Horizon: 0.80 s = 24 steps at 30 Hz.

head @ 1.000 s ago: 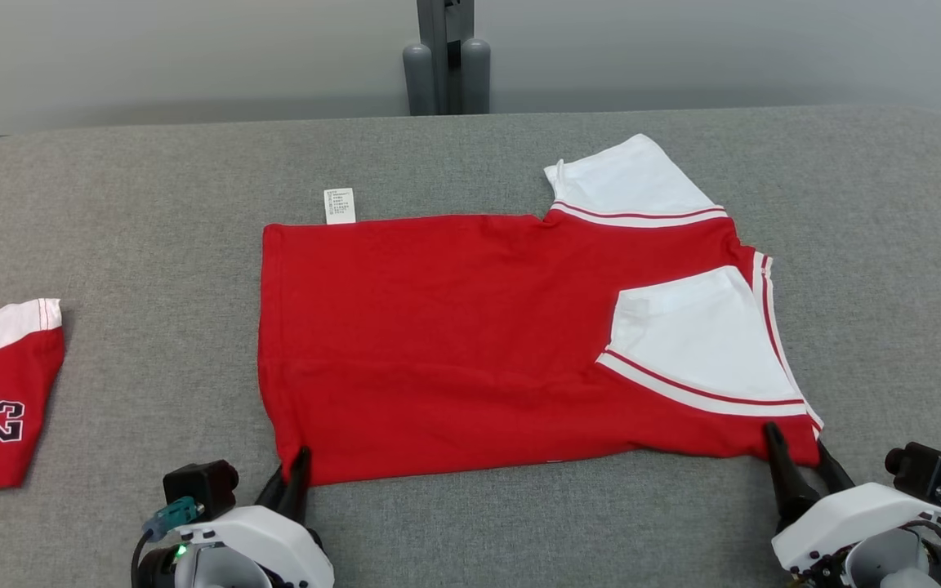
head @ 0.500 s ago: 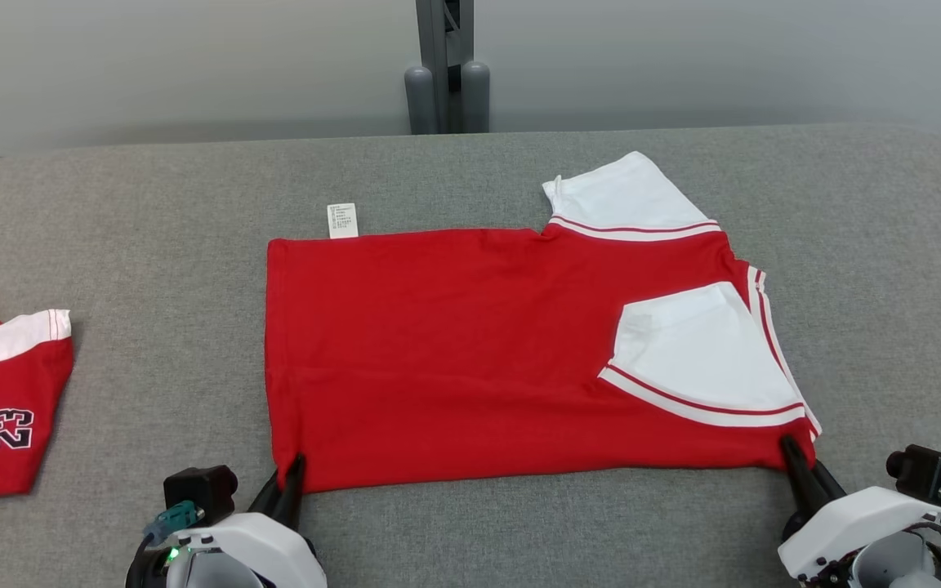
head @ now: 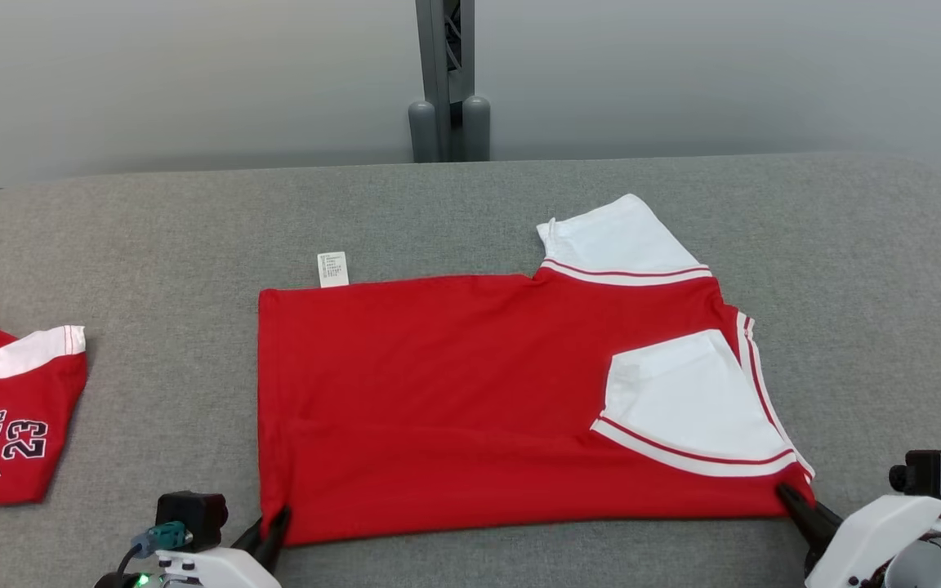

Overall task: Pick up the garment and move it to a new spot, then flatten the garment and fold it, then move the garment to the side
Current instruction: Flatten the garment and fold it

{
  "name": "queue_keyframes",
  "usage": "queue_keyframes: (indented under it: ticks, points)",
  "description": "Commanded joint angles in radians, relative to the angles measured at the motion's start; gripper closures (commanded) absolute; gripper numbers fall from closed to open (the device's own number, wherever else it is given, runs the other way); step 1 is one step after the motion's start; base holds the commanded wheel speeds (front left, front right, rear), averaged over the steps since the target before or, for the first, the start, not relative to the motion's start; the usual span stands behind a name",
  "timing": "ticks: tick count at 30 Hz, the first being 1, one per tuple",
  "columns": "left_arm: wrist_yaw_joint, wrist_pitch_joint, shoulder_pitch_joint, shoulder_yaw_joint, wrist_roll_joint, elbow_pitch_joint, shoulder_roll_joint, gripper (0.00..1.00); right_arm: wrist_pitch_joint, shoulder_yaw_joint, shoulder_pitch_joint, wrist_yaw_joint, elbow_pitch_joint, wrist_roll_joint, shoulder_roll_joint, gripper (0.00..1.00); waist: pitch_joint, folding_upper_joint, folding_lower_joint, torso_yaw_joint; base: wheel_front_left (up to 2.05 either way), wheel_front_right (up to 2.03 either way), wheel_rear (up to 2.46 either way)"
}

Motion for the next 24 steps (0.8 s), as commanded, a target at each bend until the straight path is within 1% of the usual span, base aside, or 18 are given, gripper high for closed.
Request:
queue_keyframes:
  ticks: [1,7,13,18,21,23,24]
  points:
    - [-0.004,0.029,0.018,-0.003,0.007,-0.029,0.027,1.0,0.046,-0.022,0.021,0.0,-0.024,0.001,-0.005,1.0,-0.003,0.0,0.0,0.002,0.0,0.0,0.0]
    - [-0.011,0.183,0.08,-0.031,0.006,-0.179,0.104,1.0,0.277,-0.054,0.127,0.0,-0.194,-0.006,-0.003,1.0,-0.006,0.0,0.0,0.006,0.0,0.0,0.0]
    - [0.003,0.299,0.145,-0.041,-0.01,-0.299,0.158,1.0,0.466,-0.112,0.267,0.0,-0.342,0.012,0.023,1.0,-0.007,0.0,0.0,0.006,0.0,0.0,0.0]
    - [0.01,0.36,0.195,-0.048,-0.029,-0.356,0.183,1.0,0.543,-0.184,0.325,0.0,-0.444,0.0,0.064,1.0,-0.009,0.0,0.0,-0.001,0.0,0.0,0.0]
    - [0.018,0.382,0.21,-0.049,-0.036,-0.381,0.191,1.0,0.562,-0.21,0.331,0.0,-0.475,-0.013,0.084,1.0,-0.007,0.0,0.0,-0.003,0.0,0.0,0.0]
    - [0.026,0.393,0.216,-0.047,-0.043,-0.391,0.188,1.0,0.557,-0.208,0.325,0.0,-0.497,-0.025,0.094,1.0,-0.007,0.0,0.0,-0.002,0.0,0.0,0.0]
    - [0.03,0.397,0.218,-0.045,-0.047,-0.393,0.187,0.51,0.546,-0.217,0.321,0.0,-0.498,-0.032,0.097,0.0,-0.007,0.0,0.0,-0.002,0.0,0.0,0.0]
